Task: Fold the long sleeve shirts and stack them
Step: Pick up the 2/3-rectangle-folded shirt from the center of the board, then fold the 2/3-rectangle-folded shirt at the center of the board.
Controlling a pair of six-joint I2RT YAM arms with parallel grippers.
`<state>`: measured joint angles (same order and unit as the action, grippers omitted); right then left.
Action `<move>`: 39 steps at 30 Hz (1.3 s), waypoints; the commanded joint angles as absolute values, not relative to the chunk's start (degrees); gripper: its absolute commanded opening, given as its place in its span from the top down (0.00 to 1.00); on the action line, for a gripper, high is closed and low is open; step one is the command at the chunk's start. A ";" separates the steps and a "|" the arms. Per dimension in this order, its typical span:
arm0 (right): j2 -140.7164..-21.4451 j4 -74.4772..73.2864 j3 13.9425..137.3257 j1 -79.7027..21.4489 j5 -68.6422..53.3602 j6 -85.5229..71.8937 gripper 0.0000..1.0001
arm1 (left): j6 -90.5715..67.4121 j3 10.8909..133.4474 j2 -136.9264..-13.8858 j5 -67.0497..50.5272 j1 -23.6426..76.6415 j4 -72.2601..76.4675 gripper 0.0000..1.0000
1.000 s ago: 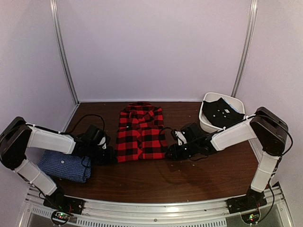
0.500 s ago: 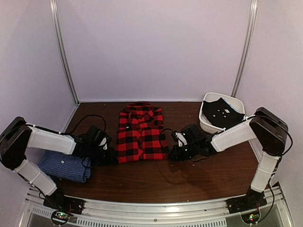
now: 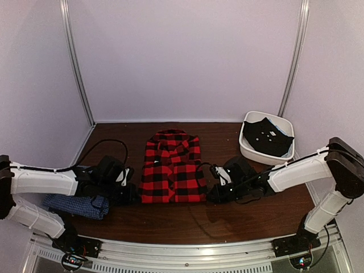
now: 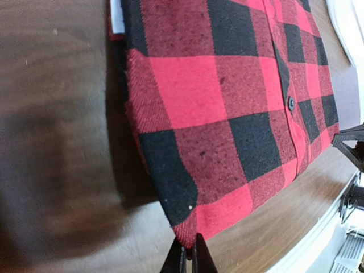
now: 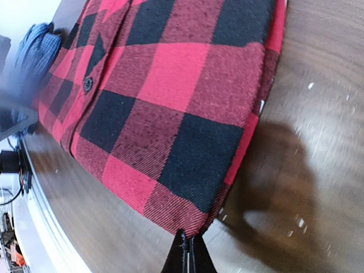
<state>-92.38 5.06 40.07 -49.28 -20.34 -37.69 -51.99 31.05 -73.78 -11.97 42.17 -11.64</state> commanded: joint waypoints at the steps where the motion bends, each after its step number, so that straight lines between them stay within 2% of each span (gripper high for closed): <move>1: -86.61 1.12 37.05 -52.07 -16.29 -39.24 1.00 | -55.46 28.65 -67.96 -8.23 46.50 -15.98 1.00; 9: -77.94 -5.52 37.40 -55.37 -12.95 -40.69 1.00 | -58.36 30.03 -61.91 -3.53 52.35 -22.12 1.00; 16: -80.41 -15.93 53.38 -53.49 -11.04 -33.58 1.00 | -50.18 46.38 -64.49 0.89 49.10 -30.14 1.00; 20: -88.40 -15.52 64.67 -48.02 -13.85 -29.55 1.00 | -41.14 53.52 -72.23 -8.86 38.47 -26.28 1.00; 26: -112.85 -12.70 87.09 -36.81 -15.47 -27.24 1.00 | -31.88 70.94 -97.94 -18.42 25.41 -19.10 1.00; 28: -121.60 -12.63 95.39 -34.25 -17.19 -27.68 1.00 | -31.41 77.57 -107.40 -21.97 22.72 -16.30 1.00; 32: -136.47 -16.64 111.13 -31.52 -16.89 -27.81 1.00 | -32.03 90.76 -121.78 -21.78 20.98 -14.66 1.00; 35: -142.24 -17.32 116.31 -30.77 -17.98 -28.34 1.00 | -32.85 96.45 -128.86 -22.92 20.92 -14.42 1.00; 39: -142.93 -16.46 114.53 -31.02 -19.37 -28.13 1.00 | -35.65 91.90 -130.15 -25.77 21.21 -10.20 1.00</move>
